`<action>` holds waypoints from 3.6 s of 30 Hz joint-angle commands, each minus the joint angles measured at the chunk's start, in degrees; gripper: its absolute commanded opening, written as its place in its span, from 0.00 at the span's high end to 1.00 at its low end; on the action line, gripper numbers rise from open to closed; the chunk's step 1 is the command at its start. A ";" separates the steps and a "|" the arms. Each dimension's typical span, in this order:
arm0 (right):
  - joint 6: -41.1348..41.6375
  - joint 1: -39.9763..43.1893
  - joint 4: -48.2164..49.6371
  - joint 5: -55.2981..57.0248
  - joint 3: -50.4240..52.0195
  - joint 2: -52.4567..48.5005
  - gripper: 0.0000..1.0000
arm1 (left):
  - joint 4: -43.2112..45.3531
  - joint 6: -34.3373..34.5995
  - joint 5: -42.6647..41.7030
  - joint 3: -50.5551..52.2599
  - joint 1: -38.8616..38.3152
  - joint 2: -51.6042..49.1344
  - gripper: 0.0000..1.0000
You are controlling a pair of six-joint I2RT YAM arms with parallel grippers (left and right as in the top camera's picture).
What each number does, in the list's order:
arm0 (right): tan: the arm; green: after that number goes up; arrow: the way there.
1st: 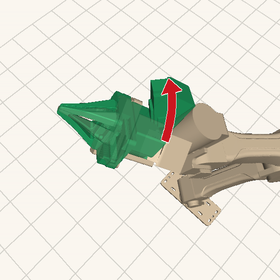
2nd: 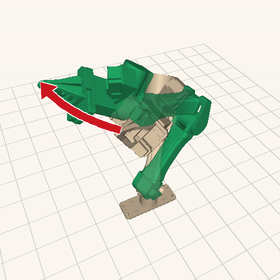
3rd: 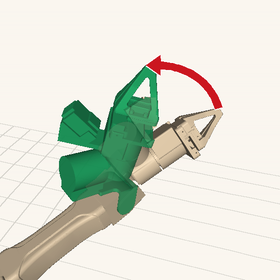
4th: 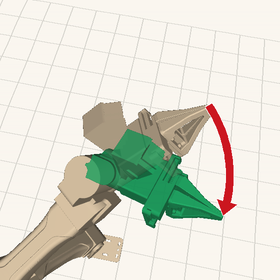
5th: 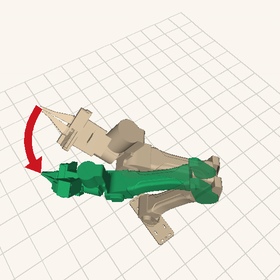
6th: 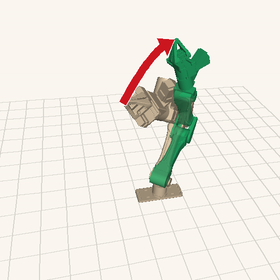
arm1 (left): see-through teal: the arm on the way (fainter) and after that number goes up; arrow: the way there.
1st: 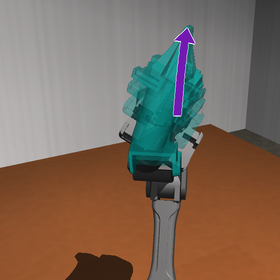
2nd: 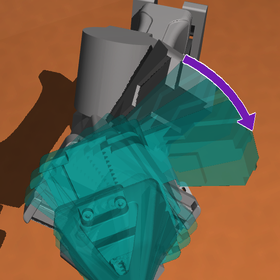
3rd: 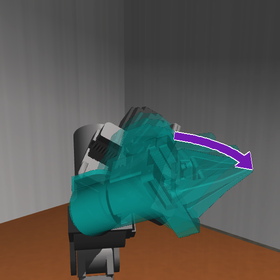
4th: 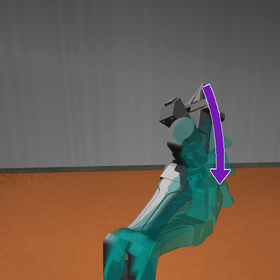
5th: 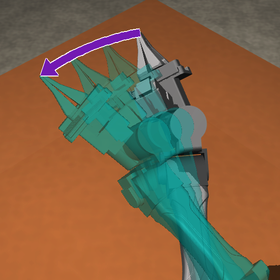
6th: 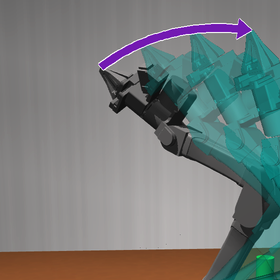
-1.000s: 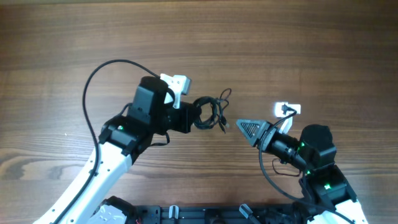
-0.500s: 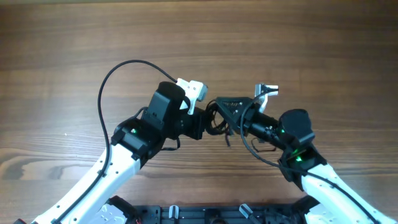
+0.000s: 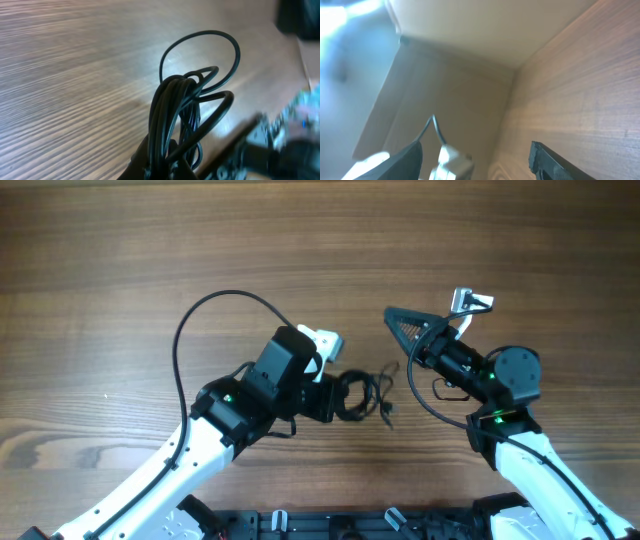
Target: Untangle cables
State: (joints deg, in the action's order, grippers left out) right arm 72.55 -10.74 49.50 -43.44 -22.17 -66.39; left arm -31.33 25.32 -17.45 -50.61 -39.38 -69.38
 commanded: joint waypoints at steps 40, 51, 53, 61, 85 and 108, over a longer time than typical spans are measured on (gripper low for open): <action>-8.20 -1.55 -8.68 -3.56 -0.74 -0.15 0.29 | 5.42 1.86 -0.11 -0.39 -4.59 -0.83 0.96; -17.22 9.38 3.63 2.62 -0.74 -0.15 0.09 | -0.68 1.90 3.43 -0.39 -5.46 -0.94 0.96; -13.84 11.43 -3.37 2.21 -0.74 -0.15 0.06 | -0.63 2.10 6.64 -0.39 -5.46 -0.94 0.96; -14.12 11.85 -21.35 -16.79 -0.74 -0.15 0.00 | 0.07 5.11 22.75 -0.39 -5.46 -0.94 0.96; -21.20 5.70 -45.03 -15.26 -0.70 -0.15 0.05 | 7.30 9.27 18.84 -0.42 5.73 -0.81 0.96; 22.75 -3.52 -12.50 -9.05 -0.70 -0.15 0.24 | 7.87 -0.90 8.20 -0.39 -6.12 -0.83 0.96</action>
State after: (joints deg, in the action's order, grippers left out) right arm 92.66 -14.04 34.79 -54.37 -22.63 -66.54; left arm -24.10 24.49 -8.58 -50.59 -43.66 -70.28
